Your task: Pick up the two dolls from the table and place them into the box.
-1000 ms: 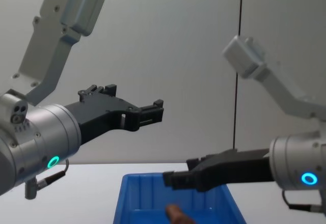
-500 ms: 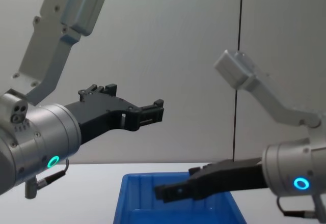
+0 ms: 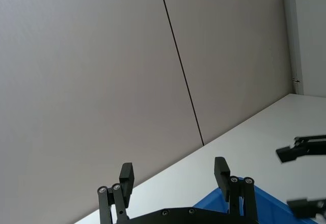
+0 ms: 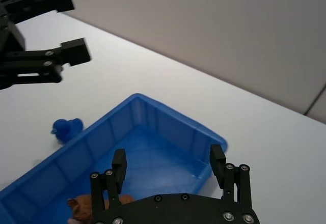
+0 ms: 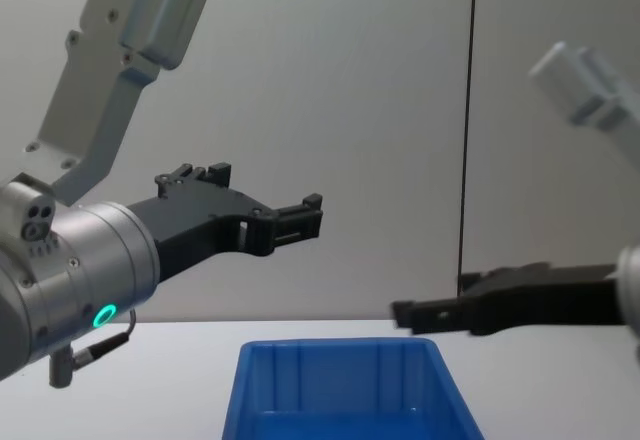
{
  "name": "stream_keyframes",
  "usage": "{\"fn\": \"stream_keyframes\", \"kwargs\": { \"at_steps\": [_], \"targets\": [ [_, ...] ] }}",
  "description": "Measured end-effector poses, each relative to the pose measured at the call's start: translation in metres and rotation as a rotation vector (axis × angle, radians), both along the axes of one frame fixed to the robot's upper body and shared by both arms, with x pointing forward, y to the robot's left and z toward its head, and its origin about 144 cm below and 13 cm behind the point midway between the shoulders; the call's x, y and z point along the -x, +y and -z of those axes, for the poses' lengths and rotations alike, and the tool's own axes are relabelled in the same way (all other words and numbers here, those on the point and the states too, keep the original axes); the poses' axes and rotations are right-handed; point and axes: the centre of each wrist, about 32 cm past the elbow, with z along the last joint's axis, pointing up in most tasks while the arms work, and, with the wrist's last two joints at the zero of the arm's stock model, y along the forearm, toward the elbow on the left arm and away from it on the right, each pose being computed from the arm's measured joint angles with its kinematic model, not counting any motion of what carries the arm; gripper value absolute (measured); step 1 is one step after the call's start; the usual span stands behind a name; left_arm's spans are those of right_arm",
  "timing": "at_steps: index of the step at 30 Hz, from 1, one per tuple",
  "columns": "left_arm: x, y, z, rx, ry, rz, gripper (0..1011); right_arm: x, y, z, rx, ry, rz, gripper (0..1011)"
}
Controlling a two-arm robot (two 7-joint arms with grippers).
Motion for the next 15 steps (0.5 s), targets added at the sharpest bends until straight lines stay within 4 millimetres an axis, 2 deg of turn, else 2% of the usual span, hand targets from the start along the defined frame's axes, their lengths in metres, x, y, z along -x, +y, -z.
{"fn": "stream_keyframes", "kwargs": {
  "at_steps": [15],
  "targets": [
    [0.001,0.005,-0.002,-0.019,0.021,0.001,1001,0.028,-0.053,-0.007,-0.020,-0.092,0.217,1001]
  ]
}}
